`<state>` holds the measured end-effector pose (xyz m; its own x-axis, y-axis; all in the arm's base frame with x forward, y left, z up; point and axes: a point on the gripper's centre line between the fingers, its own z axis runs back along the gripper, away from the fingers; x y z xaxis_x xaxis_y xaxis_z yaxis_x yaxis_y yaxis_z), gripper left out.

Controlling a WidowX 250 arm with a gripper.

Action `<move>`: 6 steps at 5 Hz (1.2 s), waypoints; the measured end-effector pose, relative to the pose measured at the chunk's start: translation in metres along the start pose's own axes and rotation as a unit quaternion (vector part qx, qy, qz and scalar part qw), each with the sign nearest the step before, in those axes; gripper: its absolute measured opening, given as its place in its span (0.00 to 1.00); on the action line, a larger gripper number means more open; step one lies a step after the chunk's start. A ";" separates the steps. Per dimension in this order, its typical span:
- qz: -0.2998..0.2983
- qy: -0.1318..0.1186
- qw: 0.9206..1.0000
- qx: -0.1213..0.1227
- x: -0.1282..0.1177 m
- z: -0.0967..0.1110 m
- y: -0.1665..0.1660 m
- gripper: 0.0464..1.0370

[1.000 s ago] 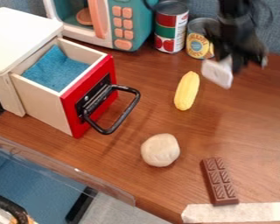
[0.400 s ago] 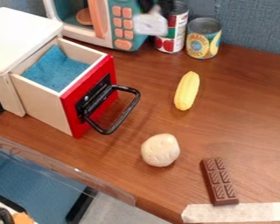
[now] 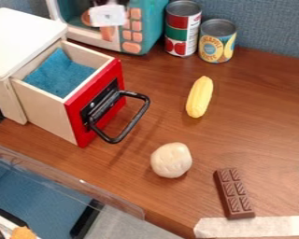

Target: Put a white stamp in to the drawer

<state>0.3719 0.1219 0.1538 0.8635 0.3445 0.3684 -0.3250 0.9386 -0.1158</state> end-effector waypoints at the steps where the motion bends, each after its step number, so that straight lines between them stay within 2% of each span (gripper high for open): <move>1: 0.038 0.007 0.999 0.029 -0.005 -0.001 0.024 0.32; 2: 0.056 0.023 0.997 0.052 -0.024 -0.013 0.046 0.32; 3: 0.059 0.021 0.995 0.076 -0.039 -0.014 0.061 0.32; 5: 0.074 0.032 0.992 0.100 -0.057 -0.025 0.071 0.32; 6: 0.082 0.030 0.990 0.115 -0.063 -0.025 0.075 0.32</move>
<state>0.3030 0.1714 0.0989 0.8105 0.4992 0.3063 -0.5364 0.8427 0.0458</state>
